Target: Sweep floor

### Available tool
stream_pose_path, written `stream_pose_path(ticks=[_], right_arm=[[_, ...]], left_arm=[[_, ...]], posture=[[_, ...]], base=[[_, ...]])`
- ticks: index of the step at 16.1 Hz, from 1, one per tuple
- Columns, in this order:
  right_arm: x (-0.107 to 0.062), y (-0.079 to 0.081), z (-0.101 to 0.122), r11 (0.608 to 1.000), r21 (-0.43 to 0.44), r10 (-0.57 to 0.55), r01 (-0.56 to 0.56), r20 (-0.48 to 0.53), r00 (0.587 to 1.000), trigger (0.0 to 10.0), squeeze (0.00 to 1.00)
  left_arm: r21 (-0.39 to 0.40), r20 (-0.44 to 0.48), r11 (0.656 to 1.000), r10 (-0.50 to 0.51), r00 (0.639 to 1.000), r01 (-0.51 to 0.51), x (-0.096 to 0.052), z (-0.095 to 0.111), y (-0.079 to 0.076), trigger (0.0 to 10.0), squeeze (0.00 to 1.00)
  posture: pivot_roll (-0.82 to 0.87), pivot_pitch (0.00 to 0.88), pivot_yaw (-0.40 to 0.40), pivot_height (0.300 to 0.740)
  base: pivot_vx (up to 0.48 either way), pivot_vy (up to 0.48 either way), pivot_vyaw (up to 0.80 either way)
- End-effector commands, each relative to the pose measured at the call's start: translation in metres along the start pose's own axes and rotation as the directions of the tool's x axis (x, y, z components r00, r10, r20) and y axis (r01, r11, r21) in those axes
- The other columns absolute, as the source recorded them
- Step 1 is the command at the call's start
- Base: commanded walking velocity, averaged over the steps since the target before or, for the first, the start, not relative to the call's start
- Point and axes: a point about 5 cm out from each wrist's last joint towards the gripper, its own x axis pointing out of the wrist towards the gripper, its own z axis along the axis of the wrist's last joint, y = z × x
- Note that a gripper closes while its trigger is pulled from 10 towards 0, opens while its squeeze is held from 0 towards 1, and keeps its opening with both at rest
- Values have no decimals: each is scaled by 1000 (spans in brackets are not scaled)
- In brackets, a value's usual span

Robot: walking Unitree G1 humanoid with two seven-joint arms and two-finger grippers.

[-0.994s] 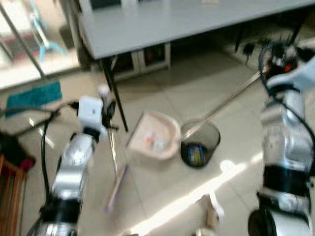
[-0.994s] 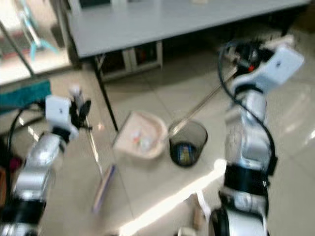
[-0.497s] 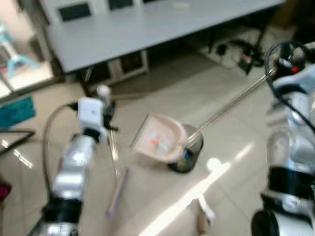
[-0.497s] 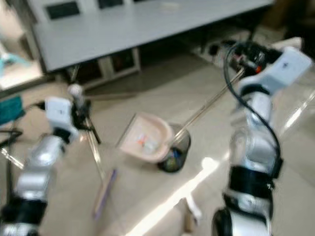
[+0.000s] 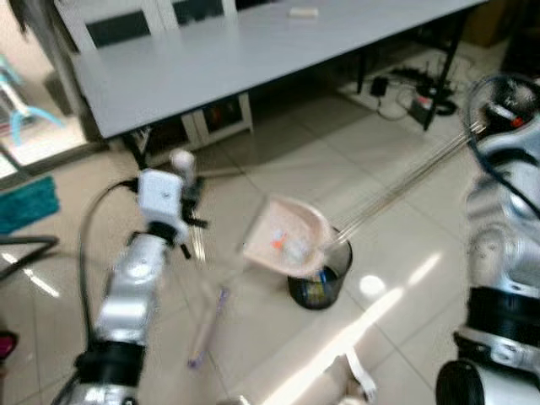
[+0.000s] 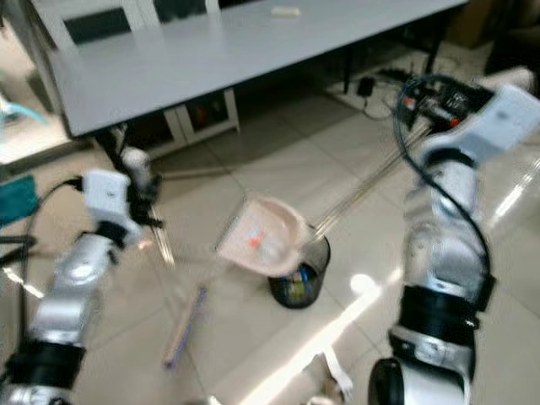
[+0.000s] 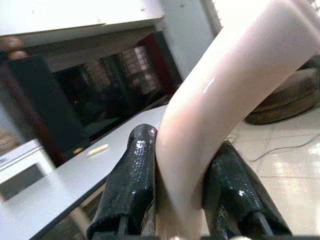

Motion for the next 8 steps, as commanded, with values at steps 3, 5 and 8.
stream_pose_path(ticks=[3, 5, 8], right_arm=[[1, 12, 18, 998, 11, 54, -55, 86, 995, 10000, 0], [3, 11, 19, 998, -12, 65, -64, 90, 994, 10000, 0], [7, 12, 21, 996, -48, 84, -79, 112, 990, 10000, 0]], left_arm=[[28, 28, 999, 27, 999, -28, 0, 8, 10, 10000, 0], [30, 17, 999, 31, 999, -32, -3, 6, 10, 10000, 0], [41, 9, 999, 29, 1000, -30, -5, 4, 11, 10000, 0]], posture=[[-30, 36, 72, 740], [-29, 42, 70, 740], [-26, 48, 73, 740]], base=[[0, 0, 0], [0, 0, 0], [0, 0, 0]])
